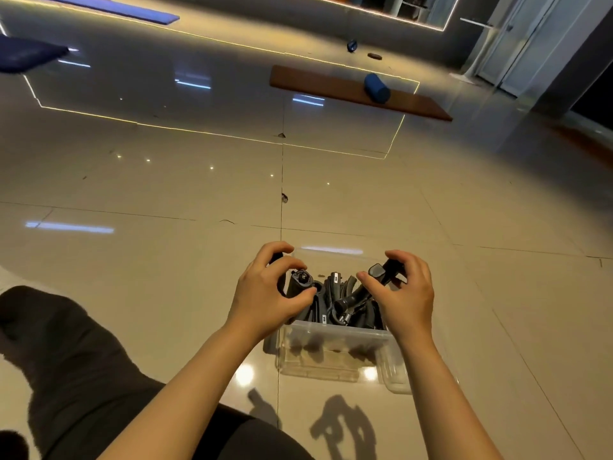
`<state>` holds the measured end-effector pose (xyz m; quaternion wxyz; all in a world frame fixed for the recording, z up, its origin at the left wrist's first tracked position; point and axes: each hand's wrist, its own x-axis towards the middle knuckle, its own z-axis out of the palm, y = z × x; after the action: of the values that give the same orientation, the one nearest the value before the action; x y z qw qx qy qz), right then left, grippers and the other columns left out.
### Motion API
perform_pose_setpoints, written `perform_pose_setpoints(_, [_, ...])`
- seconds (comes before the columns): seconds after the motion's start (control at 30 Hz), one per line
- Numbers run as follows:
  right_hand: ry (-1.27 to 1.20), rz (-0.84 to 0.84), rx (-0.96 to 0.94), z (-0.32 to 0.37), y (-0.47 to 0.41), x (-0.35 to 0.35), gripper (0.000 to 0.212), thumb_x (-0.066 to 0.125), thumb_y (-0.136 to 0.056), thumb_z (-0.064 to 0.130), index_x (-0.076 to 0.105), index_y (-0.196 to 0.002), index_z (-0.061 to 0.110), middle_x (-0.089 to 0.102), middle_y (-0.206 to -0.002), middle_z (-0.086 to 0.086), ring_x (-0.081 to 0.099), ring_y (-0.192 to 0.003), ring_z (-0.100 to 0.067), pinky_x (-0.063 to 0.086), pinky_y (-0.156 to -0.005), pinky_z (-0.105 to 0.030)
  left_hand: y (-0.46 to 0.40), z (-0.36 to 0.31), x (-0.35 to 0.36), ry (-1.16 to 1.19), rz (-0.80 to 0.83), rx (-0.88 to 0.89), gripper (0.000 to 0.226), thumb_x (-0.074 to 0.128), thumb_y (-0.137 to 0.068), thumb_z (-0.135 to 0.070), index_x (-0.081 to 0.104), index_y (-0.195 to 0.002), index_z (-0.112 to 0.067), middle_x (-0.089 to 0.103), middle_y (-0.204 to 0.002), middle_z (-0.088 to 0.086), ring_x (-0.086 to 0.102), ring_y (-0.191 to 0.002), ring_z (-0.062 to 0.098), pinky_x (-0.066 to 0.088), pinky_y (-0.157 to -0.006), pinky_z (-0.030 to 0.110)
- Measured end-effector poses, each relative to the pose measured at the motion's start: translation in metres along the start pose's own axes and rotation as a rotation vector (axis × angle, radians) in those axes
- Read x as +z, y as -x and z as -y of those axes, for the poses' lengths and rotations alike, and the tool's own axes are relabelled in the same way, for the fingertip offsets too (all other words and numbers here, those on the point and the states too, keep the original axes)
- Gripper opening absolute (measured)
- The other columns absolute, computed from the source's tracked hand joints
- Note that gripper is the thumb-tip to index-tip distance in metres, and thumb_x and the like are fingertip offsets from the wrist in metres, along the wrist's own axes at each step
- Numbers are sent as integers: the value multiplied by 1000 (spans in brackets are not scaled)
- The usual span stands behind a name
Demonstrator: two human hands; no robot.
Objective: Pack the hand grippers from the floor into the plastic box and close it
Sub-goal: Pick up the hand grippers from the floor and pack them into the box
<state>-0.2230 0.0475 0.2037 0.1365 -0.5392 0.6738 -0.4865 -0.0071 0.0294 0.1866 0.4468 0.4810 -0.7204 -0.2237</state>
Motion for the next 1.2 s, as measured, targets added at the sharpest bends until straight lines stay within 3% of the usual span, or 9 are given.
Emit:
perform_pose_setpoints(0.17, [5, -66, 69, -26, -13, -23, 47, 84, -66, 24, 59, -106, 25, 45, -113, 8, 52, -96, -8, 35, -76, -5, -25, -26, 25, -15, 65, 5, 34, 69, -64, -44, 65, -91, -24, 43, -118, -16, 46, -103, 3, 46, -84, 29])
perform_pose_setpoints(0.37, [38, -28, 138, -60, -18, -55, 42, 83, -68, 29, 62, -105, 25, 44, -111, 6, 48, -85, 10, 35, -66, 1, -30, -43, 52, -35, 82, -18, 33, 69, -64, -42, 64, -91, -25, 42, -118, -16, 44, -104, 2, 49, -88, 33])
perform_pose_setpoints(0.6, [185, 143, 8, -94, -48, -74, 41, 84, -65, 34, 60, -97, 22, 43, -111, 5, 53, -83, -6, 37, -68, -11, -19, -51, 84, -74, 7, -115, 33, 76, -67, -40, 64, -93, -23, 42, -120, -14, 46, -108, 6, 45, -87, 30])
perform_pose_setpoints(0.77, [289, 179, -73, -126, -71, -75, 36, 82, -67, 37, 55, -83, 18, 43, -103, 4, 56, -81, -18, 46, -63, -28, -13, -50, 115, -87, -38, -213, 27, 80, -68, -31, 64, -90, -26, 43, -119, -14, 47, -106, 6, 41, -86, 26])
perform_pose_setpoints(0.9, [384, 261, -101, -151, -93, -69, 34, 74, -71, 46, 56, -87, 22, 42, -99, 7, 55, -83, -16, 44, -61, -27, -12, -47, 141, -117, -49, -289, 27, 80, -69, -26, 64, -91, -26, 43, -120, -14, 49, -109, 10, 42, -86, 28])
perform_pose_setpoints(1.07, [419, 441, -231, -175, -130, -46, 24, 66, -80, 45, 65, -88, 23, 51, -94, 9, 56, -85, -13, 35, -57, -23, -38, -40, 164, -153, -55, -416, 28, 79, -69, -30, 64, -92, -29, 41, -118, -18, 45, -109, 5, 40, -84, 27])
perform_pose_setpoints(1.2, [431, 446, -311, -184, -153, -21, 23, 68, -81, 42, 65, -88, 20, 57, -93, 7, 54, -89, -14, 35, -59, -26, -82, -38, 183, -174, -56, -378, 28, 78, -69, -29, 62, -92, -27, 41, -116, -16, 47, -109, 9, 41, -87, 29])
